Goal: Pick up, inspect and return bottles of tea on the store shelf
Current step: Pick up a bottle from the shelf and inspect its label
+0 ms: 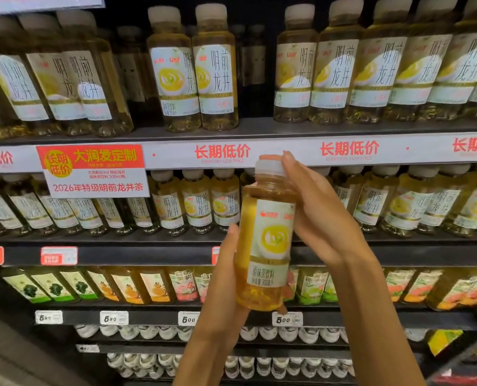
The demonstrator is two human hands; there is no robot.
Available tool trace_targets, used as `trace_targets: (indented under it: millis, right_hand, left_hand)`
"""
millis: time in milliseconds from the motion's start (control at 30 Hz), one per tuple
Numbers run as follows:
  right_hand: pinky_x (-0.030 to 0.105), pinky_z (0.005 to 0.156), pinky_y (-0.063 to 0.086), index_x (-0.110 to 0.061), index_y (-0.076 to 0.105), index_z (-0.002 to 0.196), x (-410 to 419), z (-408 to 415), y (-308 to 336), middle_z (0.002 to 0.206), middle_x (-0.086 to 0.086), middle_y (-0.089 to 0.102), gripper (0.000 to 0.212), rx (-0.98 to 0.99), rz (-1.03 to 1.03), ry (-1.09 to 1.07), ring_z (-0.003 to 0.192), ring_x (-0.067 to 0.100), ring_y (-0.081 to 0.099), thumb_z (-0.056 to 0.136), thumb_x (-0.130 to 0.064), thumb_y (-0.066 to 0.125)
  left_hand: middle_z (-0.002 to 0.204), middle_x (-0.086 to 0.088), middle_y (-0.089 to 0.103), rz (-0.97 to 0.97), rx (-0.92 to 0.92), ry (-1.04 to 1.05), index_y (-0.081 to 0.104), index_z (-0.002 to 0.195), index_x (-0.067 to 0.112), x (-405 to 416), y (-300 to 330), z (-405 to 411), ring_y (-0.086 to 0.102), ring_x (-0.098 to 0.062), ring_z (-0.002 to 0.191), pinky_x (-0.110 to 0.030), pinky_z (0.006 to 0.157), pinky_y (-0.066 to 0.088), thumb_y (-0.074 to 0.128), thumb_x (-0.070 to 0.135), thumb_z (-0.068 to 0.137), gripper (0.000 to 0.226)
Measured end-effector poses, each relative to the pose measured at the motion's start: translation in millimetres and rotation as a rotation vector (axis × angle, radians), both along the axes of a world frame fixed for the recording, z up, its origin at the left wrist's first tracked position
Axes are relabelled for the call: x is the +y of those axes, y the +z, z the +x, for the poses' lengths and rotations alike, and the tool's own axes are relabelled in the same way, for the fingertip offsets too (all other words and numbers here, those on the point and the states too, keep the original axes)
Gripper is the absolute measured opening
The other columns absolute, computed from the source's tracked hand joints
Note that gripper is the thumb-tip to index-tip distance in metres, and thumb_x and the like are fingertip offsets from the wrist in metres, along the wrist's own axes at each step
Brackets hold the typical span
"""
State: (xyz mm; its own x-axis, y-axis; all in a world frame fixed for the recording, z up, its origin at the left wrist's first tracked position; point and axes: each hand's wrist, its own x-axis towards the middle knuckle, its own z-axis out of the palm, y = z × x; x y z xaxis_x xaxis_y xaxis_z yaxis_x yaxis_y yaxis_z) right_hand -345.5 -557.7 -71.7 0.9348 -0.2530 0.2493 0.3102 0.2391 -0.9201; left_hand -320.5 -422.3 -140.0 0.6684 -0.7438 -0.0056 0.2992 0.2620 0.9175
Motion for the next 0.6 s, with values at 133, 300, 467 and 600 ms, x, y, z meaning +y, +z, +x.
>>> trace_targets:
  millis: [133,300,467,600]
  right_hand:
    - [0.036,0.079,0.058,-0.015,0.065,0.105,6,3,-1,0.094,0.009,0.072,0.031,-0.052,0.072,0.026,0.092,0.023,0.070,0.088,-0.039,0.054]
    - [0.028,0.080,0.055,-0.018,0.064,0.109,2,2,3,0.096,0.002,0.074,0.040,-0.006,-0.094,-0.149,0.095,0.015,0.069,0.081,-0.046,0.057]
    - [0.036,0.093,0.053,-0.018,0.064,0.115,-1,0,1,0.107,0.005,0.072,0.042,0.075,-0.081,-0.054,0.104,0.019,0.067,0.082,-0.043,0.059]
    - [0.041,0.083,0.058,-0.006,0.058,0.118,-1,0,-5,0.109,0.017,0.070,0.046,0.092,0.210,0.087,0.099,0.030,0.069,0.082,-0.035,0.061]
  left_hand:
    - [0.094,-0.016,0.072,0.045,0.063,-0.097,0.071,0.107,0.013,0,-6,-2,0.070,-0.028,0.082,-0.041,0.074,0.057,0.026,0.068,0.089,0.073]
    - [0.110,0.016,0.071,0.117,-0.132,0.083,0.068,0.095,0.057,-1,4,-9,0.064,-0.003,0.108,-0.037,0.099,0.046,0.038,0.076,0.077,0.039]
    - [0.096,-0.005,0.074,0.074,0.045,0.024,0.072,0.106,0.032,1,2,-9,0.071,-0.019,0.086,-0.032,0.069,0.057,0.044,0.075,0.075,0.060]
    - [0.094,-0.017,0.071,-0.058,0.152,-0.209,0.070,0.112,0.017,7,8,-14,0.070,-0.027,0.080,-0.040,0.065,0.057,0.043,0.067,0.082,0.064]
